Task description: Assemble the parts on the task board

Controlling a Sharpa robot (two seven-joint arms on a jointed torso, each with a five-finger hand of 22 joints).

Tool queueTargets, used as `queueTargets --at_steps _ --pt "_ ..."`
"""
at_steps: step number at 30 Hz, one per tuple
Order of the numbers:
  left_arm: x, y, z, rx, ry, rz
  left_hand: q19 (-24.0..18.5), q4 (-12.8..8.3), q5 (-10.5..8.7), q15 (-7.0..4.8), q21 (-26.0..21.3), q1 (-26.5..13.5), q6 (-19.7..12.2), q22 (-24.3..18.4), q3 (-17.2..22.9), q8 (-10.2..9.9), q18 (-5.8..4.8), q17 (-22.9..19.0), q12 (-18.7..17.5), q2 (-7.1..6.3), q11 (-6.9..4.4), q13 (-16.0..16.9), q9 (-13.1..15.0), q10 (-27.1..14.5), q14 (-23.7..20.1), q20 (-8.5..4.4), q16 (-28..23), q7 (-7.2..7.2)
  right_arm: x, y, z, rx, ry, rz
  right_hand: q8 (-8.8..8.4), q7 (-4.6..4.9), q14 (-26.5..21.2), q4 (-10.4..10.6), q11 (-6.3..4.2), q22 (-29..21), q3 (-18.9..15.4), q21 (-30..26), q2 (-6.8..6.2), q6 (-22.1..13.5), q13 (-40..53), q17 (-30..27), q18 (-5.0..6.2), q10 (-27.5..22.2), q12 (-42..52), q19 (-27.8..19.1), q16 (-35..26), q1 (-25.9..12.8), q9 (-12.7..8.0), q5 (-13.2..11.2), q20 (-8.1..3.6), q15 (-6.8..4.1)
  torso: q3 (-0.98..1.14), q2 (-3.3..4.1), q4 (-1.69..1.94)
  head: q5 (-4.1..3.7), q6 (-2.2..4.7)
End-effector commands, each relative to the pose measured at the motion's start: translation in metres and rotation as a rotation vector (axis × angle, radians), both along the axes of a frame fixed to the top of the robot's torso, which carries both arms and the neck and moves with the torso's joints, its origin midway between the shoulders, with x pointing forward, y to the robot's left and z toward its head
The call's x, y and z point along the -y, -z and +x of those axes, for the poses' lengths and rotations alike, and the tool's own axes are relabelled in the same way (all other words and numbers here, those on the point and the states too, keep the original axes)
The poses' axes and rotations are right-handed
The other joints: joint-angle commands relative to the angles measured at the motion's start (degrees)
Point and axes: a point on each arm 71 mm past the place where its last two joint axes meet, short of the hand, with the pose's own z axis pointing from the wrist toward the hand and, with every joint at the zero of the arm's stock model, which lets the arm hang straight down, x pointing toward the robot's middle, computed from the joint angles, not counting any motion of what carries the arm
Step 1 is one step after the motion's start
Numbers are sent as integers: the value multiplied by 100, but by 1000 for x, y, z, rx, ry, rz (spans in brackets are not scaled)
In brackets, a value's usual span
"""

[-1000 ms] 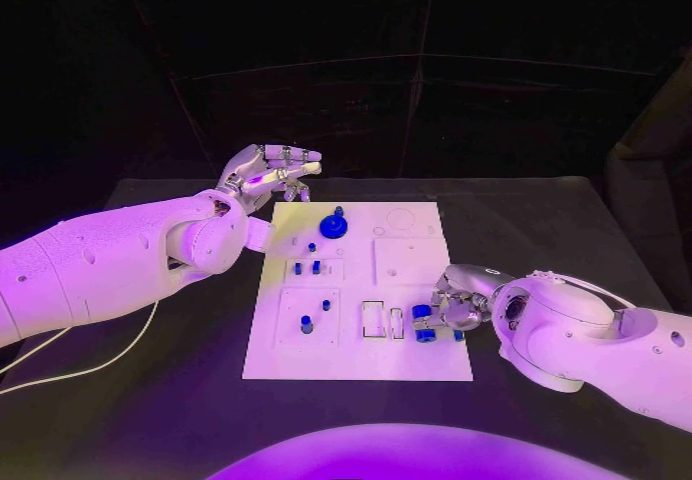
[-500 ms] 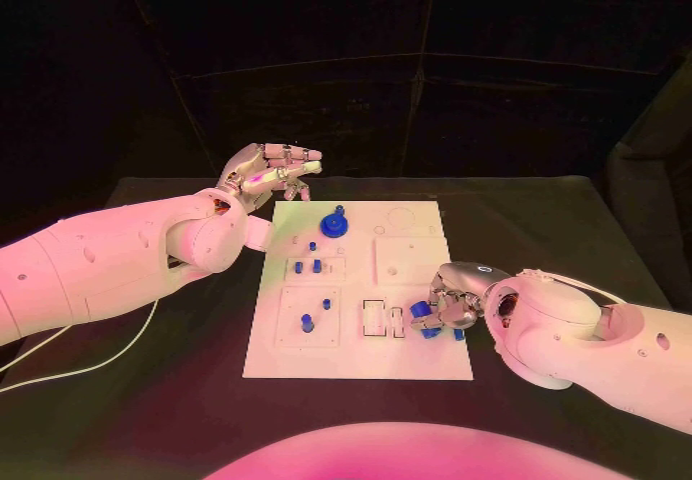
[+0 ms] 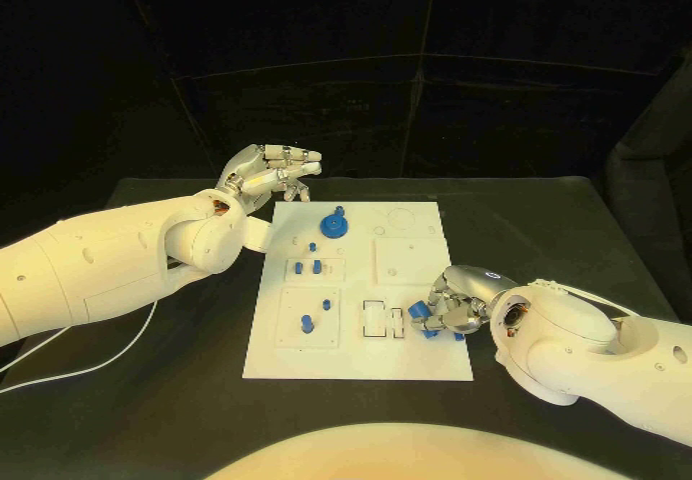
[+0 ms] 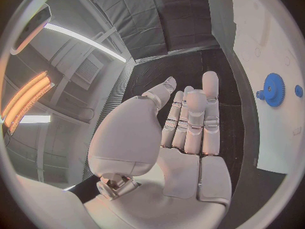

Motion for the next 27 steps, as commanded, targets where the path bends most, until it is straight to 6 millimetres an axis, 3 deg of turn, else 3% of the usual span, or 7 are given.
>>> queueTargets --at_steps 1,9,16,27 --pt "2 -1 0 0 14 -9 -8 11 18 7 -33 -28 -22 -6 10 28 36 -9 36 15 -21 10 0 -38 -28 27 -4 11 -4 -8 -3 18 50 139 21 -7 295 8 18 22 -44 28 39 31 19 24 -70 28 4 41 38 -25 23 46 -4 -32 -6 0 5 -2 6" --pt "3 -1 0 0 17 -10 -8 11 18 7 -33 -28 -22 -6 10 28 36 -9 36 15 -21 10 0 -38 -28 27 -4 11 -18 -9 -7 -21 24 184 22 -9 297 24 16 28 -57 31 63 30 29 31 -71 36 4 43 42 -40 29 81 -6 -34 -4 5 4 12 11" --pt "4 -1 0 0 20 -11 -8 11 18 7 -33 -28 -22 -6 10 28 36 -9 36 15 -21 10 0 -38 -28 27 -4 11 -35 -4 -5 -74 0 189 81 -49 297 48 -14 41 -106 38 172 136 25 41 -72 55 -35 48 46 -140 74 153 -18 -54 -6 5 15 22 3" --pt "5 -1 0 -1 23 -12 -8 11 18 7 -33 -28 -22 -6 10 28 36 -9 36 15 -21 10 0 -38 -28 27 -4 11 -50 4 3 -110 26 195 150 -102 302 51 -58 63 -224 48 247 246 41 76 -75 99 -66 58 60 -333 132 96 -50 -90 -7 4 8 51 0"
